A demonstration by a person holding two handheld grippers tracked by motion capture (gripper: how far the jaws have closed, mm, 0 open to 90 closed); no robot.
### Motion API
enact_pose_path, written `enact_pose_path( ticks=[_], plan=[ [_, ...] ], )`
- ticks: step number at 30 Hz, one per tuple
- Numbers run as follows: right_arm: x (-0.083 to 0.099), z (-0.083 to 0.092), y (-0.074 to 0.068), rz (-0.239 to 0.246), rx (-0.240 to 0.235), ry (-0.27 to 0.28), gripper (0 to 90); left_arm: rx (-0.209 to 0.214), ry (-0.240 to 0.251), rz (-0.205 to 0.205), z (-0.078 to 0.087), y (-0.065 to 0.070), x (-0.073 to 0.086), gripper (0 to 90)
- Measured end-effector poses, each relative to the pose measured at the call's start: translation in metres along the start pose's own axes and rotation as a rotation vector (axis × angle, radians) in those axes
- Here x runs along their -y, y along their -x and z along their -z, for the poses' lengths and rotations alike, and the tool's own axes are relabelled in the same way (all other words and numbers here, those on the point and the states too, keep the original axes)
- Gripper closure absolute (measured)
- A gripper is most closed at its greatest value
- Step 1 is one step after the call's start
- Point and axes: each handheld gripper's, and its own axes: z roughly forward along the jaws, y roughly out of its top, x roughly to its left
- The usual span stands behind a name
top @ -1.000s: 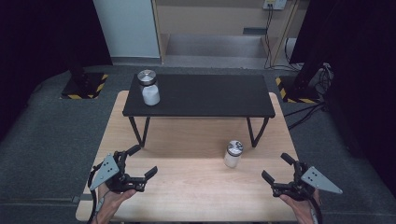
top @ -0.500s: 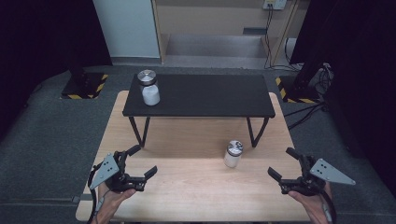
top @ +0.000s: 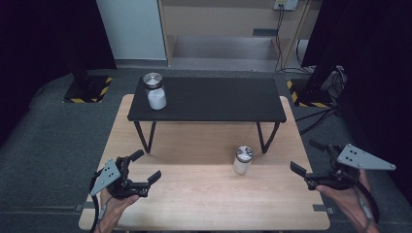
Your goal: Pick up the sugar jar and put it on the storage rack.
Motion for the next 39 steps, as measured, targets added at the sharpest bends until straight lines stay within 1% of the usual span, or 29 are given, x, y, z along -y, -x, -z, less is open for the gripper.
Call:
enact_pose_path(
  ticks=[2, 5, 7, 9, 11, 13, 18, 21, 29, 39],
  plan=[
    [-0.01, -0.002, 0.002, 0.004, -0.007, -0.014, 3.4, -0.001, -0.004, 0.006, 0.0, -0.001, 0.0, 2.9],
    [-0.02, -0.007, 0.003, 0.005, -0.006, -0.034, 2.8, -0.001, 0.003, 0.015, 0.0, -0.002, 0.001, 2.7],
    [-0.025, -0.01, 0.004, 0.001, -0.011, -0.045, 2.7, 0.0, 0.004, 0.018, 0.001, -0.003, 0.001, 2.7],
    [-0.031, -0.013, 0.005, 0.009, -0.011, -0.064, 2.7, -0.002, 0.004, 0.021, 0.001, -0.003, 0.001, 2.7],
    [-0.034, -0.016, 0.007, 0.0, -0.018, -0.079, 2.5, -0.004, 0.009, 0.022, 0.001, -0.003, 0.002, 2.7],
    [-0.038, -0.02, 0.007, 0.006, -0.02, -0.102, 2.4, -0.005, 0.01, 0.024, 0.002, -0.003, 0.002, 2.7],
    [-0.042, -0.027, 0.01, -0.001, -0.033, -0.134, 2.3, -0.006, 0.009, 0.024, 0.001, -0.003, 0.002, 2.7],
    [-0.043, -0.031, 0.011, -0.005, -0.025, -0.155, 2.3, -0.003, 0.007, 0.022, 0.001, -0.003, 0.002, 2.7],
    [-0.046, -0.046, 0.015, -0.013, -0.037, -0.218, 2.2, 0.0, 0.005, 0.023, 0.001, -0.003, 0.002, 2.6],
    [-0.045, -0.07, 0.022, -0.029, -0.064, -0.288, 2.4, 0.0, 0.003, 0.02, 0.0, -0.003, 0.002, 2.6]
  ],
)
